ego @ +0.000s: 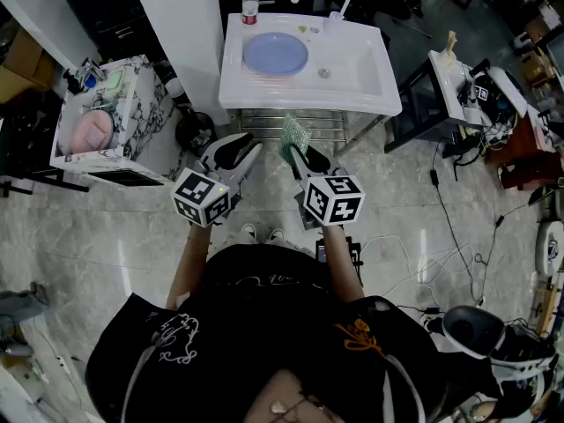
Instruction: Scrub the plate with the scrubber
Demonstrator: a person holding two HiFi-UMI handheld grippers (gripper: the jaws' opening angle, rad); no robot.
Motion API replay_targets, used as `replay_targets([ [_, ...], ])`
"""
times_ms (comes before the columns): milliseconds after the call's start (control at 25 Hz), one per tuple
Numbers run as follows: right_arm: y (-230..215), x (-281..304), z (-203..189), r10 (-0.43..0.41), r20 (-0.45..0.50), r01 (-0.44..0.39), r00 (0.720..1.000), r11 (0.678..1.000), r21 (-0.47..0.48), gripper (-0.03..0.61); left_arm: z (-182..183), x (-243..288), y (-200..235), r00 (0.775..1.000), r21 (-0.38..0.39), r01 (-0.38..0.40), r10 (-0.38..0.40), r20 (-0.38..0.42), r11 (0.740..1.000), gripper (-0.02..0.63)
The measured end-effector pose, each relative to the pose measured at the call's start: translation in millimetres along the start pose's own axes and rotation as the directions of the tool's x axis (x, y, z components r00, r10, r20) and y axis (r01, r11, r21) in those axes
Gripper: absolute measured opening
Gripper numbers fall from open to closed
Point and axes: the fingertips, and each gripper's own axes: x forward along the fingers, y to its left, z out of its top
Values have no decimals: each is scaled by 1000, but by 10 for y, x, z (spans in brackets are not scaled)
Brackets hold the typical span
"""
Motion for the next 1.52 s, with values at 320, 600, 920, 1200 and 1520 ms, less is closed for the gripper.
replay_targets([
  [320,-33,-23,-6,-4,7,4,1000,1000,9,94,-31,1,-49,1000,5,9,-9,-7,1000,101],
  [600,-92,-54,-26,-9,28,7,1000,999,51,95,-83,53,-122,999,8,23,-23,-25,1000,101],
  [920,-247,-113,-106,-4,13,3,1000,998,69,94,-164,174,-224,998,13,22,-21,-53,1000,101],
  [1200,-407,-206,-134,19,-1,-19,1000,998,56,95,-186,325,-317,998,24,-7,9,-57,1000,101],
  [1520,-613,-278,-298,44,-27,-42,999,996,83,95,-412,479,-448,994,17,-30,31,-106,999,101],
])
